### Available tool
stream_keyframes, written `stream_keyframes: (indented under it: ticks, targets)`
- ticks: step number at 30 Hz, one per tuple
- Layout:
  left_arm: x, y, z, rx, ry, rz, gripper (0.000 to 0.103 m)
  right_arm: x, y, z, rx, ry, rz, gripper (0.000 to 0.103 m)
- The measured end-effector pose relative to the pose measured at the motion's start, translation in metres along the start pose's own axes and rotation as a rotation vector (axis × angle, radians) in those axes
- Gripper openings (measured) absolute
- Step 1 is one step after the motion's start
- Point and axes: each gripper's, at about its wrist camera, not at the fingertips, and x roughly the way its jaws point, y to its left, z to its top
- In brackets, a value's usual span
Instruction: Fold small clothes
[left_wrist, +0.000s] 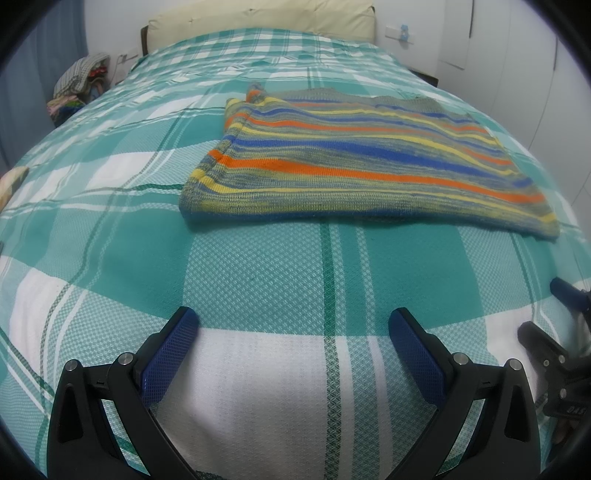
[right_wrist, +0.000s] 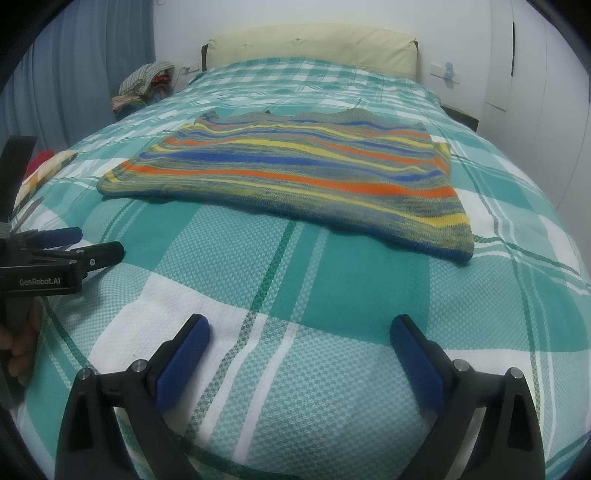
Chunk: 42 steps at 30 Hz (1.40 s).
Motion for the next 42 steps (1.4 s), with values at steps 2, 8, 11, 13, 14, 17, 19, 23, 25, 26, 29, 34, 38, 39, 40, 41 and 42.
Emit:
stream_keyframes:
  ticks: [2, 8, 11, 13, 14, 17, 19, 23, 25, 26, 29, 34, 38, 39, 40, 41, 42]
  targets:
    - [0.000, 0.000, 0.000, 0.000, 0.000, 0.000, 0.103, 0.000, -0.001, 0.000, 0.000, 0.001, -0.001, 0.098]
    - [0.000, 0.000, 0.000, 0.000, -0.001, 0.000, 0.103, 0.000, -0.001, 0.000, 0.006, 0.004, 0.010, 0.099]
    - [-0.001, -0.001, 0.000, 0.000, -0.003, -0.003, 0.103, -0.002, -0.002, -0.001, 0.013, 0.008, 0.016, 0.100]
    - [-0.002, -0.001, -0.001, -0.001, -0.006, -0.007, 0.103, -0.004, -0.001, -0.002, 0.010, 0.010, 0.013, 0.101]
    - [-0.002, -0.001, -0.001, -0.001, -0.007, -0.009, 0.103, -0.004, -0.001, -0.003, 0.011, 0.012, 0.013, 0.101]
    - [-0.005, -0.001, -0.002, 0.006, -0.012, -0.019, 0.103, -0.010, -0.003, -0.003, 0.016, 0.028, 0.036, 0.101]
    - [-0.012, -0.005, -0.003, 0.032, -0.006, -0.034, 0.102, -0.016, -0.008, -0.001, 0.016, 0.060, 0.071, 0.100]
    - [-0.042, -0.041, -0.009, 0.197, 0.032, -0.212, 0.102, -0.039, -0.040, 0.025, 0.049, 0.124, 0.133, 0.100]
    - [-0.055, -0.075, -0.008, 0.303, 0.018, -0.287, 0.102, -0.053, -0.069, 0.043, 0.085, 0.061, 0.134, 0.100]
    - [-0.058, -0.091, -0.006, 0.346, 0.007, -0.298, 0.102, -0.057, -0.086, 0.051, 0.112, 0.033, 0.137, 0.100]
    - [-0.051, -0.146, 0.008, 0.427, 0.009, -0.318, 0.102, -0.044, -0.150, 0.072, 0.257, 0.033, 0.173, 0.100]
    - [-0.007, -0.229, 0.047, 0.443, 0.001, -0.326, 0.101, 0.010, -0.236, 0.102, 0.535, 0.082, 0.397, 0.096]
    - [0.032, -0.258, 0.068, 0.444, 0.022, -0.300, 0.089, 0.062, -0.256, 0.129, 0.529, 0.152, 0.483, 0.085]
    - [0.037, -0.263, 0.069, 0.458, 0.019, -0.298, 0.089, 0.077, -0.257, 0.135, 0.510, 0.179, 0.473, 0.083]
    - [0.038, -0.265, 0.070, 0.470, 0.008, -0.305, 0.089, 0.087, -0.258, 0.139, 0.497, 0.191, 0.464, 0.079]
    - [0.038, -0.267, 0.070, 0.482, -0.005, -0.321, 0.086, 0.101, -0.259, 0.144, 0.484, 0.200, 0.463, 0.074]
    - [0.038, -0.270, 0.070, 0.499, -0.015, -0.337, 0.083, 0.113, -0.259, 0.152, 0.476, 0.200, 0.479, 0.072]
